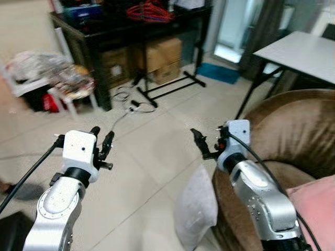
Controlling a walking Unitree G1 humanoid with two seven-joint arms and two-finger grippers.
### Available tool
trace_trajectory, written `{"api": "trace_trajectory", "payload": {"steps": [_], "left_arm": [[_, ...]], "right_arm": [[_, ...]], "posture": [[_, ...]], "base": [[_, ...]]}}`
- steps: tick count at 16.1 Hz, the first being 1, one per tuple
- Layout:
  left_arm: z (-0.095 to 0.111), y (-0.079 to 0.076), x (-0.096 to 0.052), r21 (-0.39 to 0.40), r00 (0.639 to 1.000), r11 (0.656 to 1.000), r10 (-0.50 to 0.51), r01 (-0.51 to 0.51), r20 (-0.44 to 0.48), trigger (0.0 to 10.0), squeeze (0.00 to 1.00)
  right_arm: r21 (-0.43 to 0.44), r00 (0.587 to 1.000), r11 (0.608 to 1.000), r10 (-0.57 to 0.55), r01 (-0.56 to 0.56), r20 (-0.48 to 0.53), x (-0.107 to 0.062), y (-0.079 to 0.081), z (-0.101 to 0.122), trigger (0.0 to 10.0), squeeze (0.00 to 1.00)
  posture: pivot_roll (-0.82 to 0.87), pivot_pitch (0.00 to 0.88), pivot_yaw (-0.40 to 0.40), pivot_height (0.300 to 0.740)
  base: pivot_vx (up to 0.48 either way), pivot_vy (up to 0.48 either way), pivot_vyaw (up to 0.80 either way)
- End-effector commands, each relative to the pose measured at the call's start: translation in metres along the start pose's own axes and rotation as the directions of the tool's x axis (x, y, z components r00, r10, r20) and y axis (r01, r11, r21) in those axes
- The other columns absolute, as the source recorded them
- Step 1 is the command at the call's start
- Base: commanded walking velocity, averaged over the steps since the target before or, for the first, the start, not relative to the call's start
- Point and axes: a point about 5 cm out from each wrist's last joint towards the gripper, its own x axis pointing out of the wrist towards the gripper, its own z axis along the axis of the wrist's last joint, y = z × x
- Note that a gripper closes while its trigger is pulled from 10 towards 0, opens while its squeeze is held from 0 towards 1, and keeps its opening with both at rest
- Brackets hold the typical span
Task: Move the pillow to the sofa from floor
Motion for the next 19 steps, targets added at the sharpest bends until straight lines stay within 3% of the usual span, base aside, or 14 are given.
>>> {"api": "trace_trajectory", "payload": {"steps": [1, 5, 8, 19], "left_arm": [[0.003, -0.005, 0.002, 0.000, 1.000, 1.000, -0.026, 0.026, 0.010, 10.0, 0.00], [0.001, -0.005, 0.003, 0.026, 1.000, 1.000, -0.013, 0.013, 0.003, 10.0, 0.00], [0.003, -0.002, 0.006, 0.049, 1.000, 0.999, -0.004, 0.003, 0.016, 10.0, 0.00], [0.003, -0.002, 0.007, 0.042, 1.000, 0.999, -0.002, 0.001, 0.025, 10.0, 0.00]], "right_arm": [[-0.017, 0.999, 0.999, -0.039, 0.039, 0.023, -0.001, -0.010, 0.006, 10.0, 0.00], [-0.048, 0.996, 0.995, -0.080, 0.082, 0.032, -0.002, -0.015, 0.005, 10.0, 0.00], [-0.009, 0.992, 0.993, -0.121, 0.122, 0.045, -0.002, -0.020, 0.004, 10.0, 0.00], [-0.007, 0.991, 0.993, -0.122, 0.122, 0.049, -0.002, -0.019, 0.004, 10.0, 0.00]], "posture": [[-0.02, 0.000, 0.018, 0.740], [-0.02, 0.000, 0.022, 0.740], [-0.03, 0.000, 0.029, 0.700], [-0.03, 0.000, 0.032, 0.615]], "base": [[0.334, 0.000, 0.00], [0.139, 0.000, 0.00], [0.000, 0.000, 0.00], [0.000, 0.000, 0.00]]}}
